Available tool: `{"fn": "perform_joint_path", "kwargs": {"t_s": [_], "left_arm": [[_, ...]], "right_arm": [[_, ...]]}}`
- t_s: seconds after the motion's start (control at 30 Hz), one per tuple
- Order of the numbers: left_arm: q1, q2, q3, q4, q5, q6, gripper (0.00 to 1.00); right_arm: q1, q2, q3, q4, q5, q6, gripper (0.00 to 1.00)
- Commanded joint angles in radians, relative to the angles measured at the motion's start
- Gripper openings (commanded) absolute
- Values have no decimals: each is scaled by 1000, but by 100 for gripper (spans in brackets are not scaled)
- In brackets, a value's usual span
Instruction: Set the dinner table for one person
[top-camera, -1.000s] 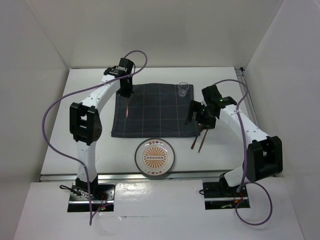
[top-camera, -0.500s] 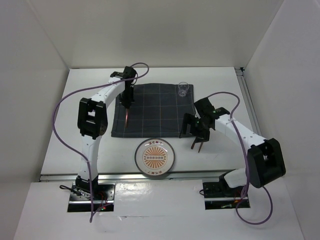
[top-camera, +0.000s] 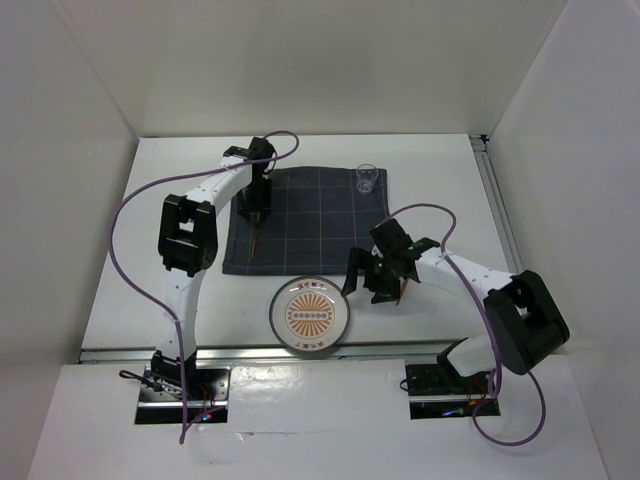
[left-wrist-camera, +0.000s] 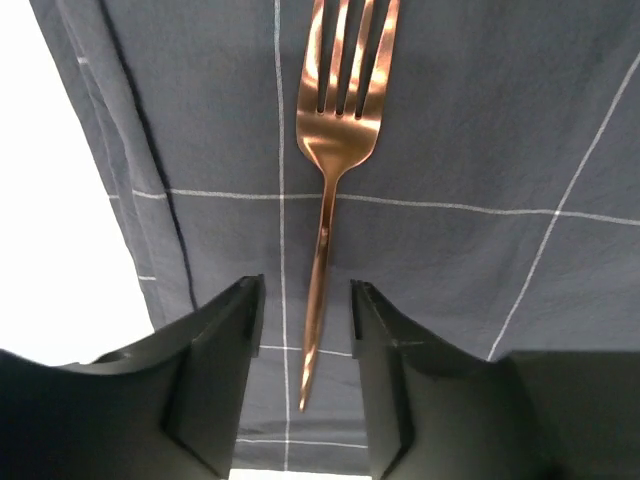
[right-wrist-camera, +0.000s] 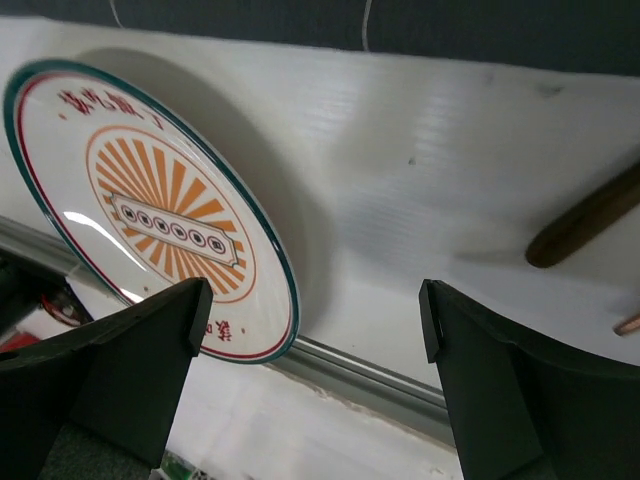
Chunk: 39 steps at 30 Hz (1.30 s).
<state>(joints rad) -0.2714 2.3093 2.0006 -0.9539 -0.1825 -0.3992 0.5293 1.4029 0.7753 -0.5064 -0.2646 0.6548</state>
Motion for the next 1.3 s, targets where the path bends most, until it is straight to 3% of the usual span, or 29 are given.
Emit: {"fn": "perform_joint_path", "kwargs": {"t_s": [0.0,0.07,0.2,0.47,0.57,0.6,0.77,1.03,1.27], "left_arm": [[3,-31,6,-22,0,-9,60],[3,-51,6,-35,0,-9,68],[3,-161,-6,-63,9,-18,69],[3,-396,-89,-63,57,-36,69],[3,-467,-114,-72,77,-36,69],[3,-482,-124,-72,89,-36,69],[3,-567,-160,-83,98,-46,69],[3,-692,-203,-92,67,-79,69],[3,-771,-224,-83,135,-99,64]], "right_arm": [[17,-12,-70,193,-100,-4,98],[29,-12,-120,261,-134,-18,98],[55,59,-151,400,-173,-50,92],[126,122,-171,497,-182,-20,62],[126,101,-185,497,-159,-9,45],[126,76,-194,497,-150,2,33],[126,-19,-164,386,-117,-9,0],[83,-173,85,146,-47,-43,0],[-78,7,307,186,-90,11,0]]}}
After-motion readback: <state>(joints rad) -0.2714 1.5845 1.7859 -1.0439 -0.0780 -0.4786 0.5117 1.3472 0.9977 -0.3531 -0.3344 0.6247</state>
